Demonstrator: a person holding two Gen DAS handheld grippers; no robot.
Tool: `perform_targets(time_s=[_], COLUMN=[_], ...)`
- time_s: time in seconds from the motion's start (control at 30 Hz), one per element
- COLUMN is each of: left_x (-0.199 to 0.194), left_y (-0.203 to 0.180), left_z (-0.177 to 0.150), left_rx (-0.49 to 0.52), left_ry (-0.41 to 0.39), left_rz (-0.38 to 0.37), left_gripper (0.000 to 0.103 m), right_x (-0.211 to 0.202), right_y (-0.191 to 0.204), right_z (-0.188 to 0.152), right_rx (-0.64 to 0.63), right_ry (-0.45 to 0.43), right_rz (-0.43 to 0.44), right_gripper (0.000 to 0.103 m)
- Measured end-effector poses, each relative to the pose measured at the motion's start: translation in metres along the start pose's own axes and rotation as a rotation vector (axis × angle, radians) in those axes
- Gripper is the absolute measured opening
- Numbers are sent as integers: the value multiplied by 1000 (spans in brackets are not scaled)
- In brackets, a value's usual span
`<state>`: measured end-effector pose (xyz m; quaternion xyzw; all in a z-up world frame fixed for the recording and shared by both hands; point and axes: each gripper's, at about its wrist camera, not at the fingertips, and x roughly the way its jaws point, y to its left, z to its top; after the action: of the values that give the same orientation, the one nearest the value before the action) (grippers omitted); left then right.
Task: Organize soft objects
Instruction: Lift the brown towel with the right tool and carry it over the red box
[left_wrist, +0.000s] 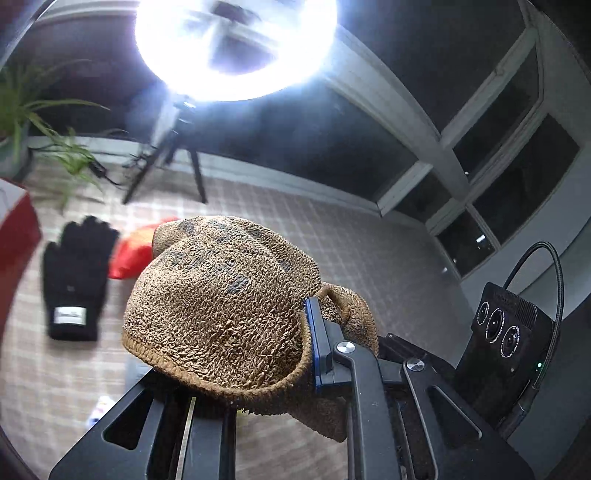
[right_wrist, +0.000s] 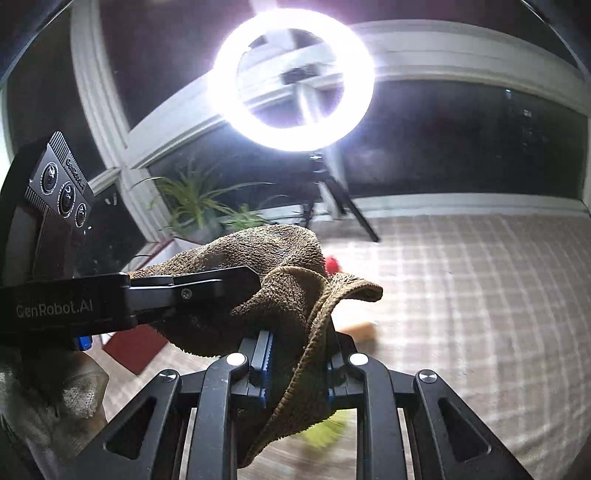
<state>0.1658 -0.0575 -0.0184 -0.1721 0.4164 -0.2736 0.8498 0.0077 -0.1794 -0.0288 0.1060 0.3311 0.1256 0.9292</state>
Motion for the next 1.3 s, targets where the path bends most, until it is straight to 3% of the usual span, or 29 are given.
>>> perform_targets(time_s=[0.37, 0.63, 0.97, 1.3], left_x=[-82, -135, -171, -189], left_y=[74, 141, 226, 291], left_z=[16, 21, 15, 9], left_rx=[-60, -152, -284, -392], left_ry=[-105, -159, -158, -128], left_rz=[86, 152, 209, 259], left_gripper=[14, 14, 14, 14], right_x=[53, 96, 162, 211], right_y=[109, 183, 268, 316], right_z=[32, 36, 26, 13], right_rx=[-98, -163, -260, -304], right_ry=[10, 41, 122, 204], right_rz=[116, 179, 206, 207], right_gripper=[19, 19, 19, 20])
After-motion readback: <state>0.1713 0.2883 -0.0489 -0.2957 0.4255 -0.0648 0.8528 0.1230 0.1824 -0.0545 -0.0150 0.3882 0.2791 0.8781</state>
